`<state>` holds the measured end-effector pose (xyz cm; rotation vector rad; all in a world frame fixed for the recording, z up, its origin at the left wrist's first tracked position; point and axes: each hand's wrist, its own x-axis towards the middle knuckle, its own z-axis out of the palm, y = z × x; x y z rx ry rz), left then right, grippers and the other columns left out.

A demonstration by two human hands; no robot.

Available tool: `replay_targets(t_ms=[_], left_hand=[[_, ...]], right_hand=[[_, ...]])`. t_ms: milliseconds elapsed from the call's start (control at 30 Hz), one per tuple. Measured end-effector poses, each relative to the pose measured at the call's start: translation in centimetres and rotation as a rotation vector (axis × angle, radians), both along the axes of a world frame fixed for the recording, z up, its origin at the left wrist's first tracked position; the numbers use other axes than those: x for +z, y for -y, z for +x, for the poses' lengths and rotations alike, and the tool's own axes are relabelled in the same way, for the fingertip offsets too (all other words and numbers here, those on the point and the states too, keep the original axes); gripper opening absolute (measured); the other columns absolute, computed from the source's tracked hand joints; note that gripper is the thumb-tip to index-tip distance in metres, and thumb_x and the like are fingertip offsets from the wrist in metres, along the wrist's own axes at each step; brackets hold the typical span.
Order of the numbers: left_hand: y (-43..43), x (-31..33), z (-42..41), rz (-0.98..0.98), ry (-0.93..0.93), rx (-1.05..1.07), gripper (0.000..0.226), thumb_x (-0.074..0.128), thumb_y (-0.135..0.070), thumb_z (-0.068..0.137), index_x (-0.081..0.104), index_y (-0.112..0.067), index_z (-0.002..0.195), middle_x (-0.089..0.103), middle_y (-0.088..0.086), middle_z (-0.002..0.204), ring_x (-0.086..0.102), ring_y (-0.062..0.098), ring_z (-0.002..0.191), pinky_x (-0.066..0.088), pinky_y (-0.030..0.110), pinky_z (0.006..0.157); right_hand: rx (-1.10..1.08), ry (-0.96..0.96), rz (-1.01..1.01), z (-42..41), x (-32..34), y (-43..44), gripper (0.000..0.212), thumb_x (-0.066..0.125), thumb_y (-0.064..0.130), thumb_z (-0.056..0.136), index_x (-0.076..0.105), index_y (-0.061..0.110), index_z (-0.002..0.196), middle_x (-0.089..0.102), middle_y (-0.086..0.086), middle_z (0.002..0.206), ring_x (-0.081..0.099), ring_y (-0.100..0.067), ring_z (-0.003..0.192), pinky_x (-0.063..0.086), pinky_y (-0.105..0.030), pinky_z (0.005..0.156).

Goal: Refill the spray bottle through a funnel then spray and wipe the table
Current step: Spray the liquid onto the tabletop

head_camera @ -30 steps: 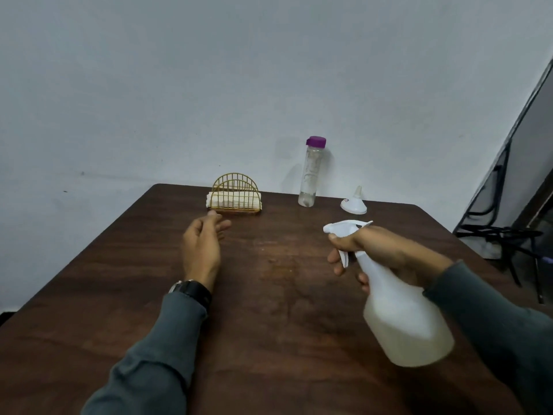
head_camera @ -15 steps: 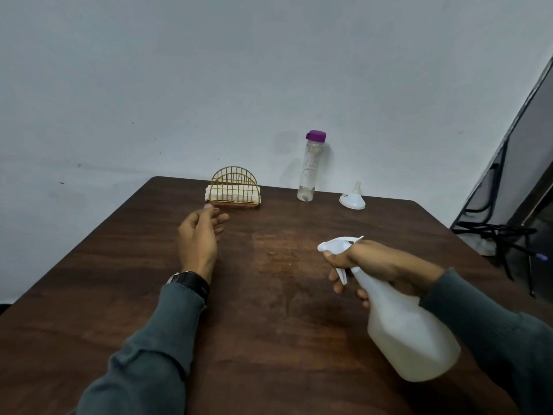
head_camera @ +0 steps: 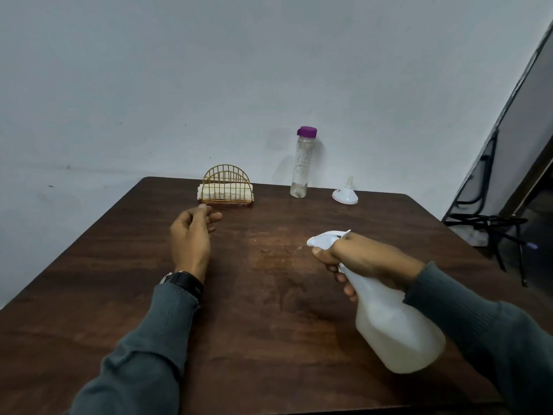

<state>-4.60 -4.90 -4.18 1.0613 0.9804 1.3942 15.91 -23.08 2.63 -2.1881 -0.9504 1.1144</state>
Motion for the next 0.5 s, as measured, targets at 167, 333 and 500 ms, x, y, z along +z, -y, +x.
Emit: replay_targets(t_ms=[167,333,500], left_hand=[[0.05,0.04,-0.02,-0.003,0.001,0.003,0.021,0.055,-0.026,0.107,0.070,-0.012,0.109,0.079,0.011,0.105,0.072,0.009,0.083,0.052,0.022,0.073],[-0.11,-0.10,0.00,-0.012,0.006,-0.001,0.023,0.056,-0.026,0.106,0.071,-0.010,0.111,0.080,0.011,0.103,0.074,0.014,0.090,0.053,0.024,0.075],[-0.33,-0.22,0.06,-0.008,0.019,0.002,0.013,0.058,-0.023,0.105,0.069,-0.017,0.102,0.079,0.013,0.105,0.074,0.010,0.084,0.053,0.021,0.070]], right_hand=[[0.035,0.045,0.044,-0.11,0.23,0.17,0.048,0.061,0.049,0.101,0.070,0.005,0.085,0.078,-0.008,0.076,0.062,-0.015,0.048,0.054,-0.027,0.051],[0.070,0.051,0.027,-0.51,0.21,0.14,0.051,0.058,0.052,0.102,0.075,0.004,0.101,0.082,-0.011,0.091,0.062,-0.015,0.050,0.055,-0.029,0.055],[0.045,0.057,0.012,-0.46,0.26,0.10,0.048,0.060,0.050,0.101,0.066,0.006,0.082,0.075,-0.008,0.070,0.061,-0.017,0.046,0.054,-0.028,0.052]])
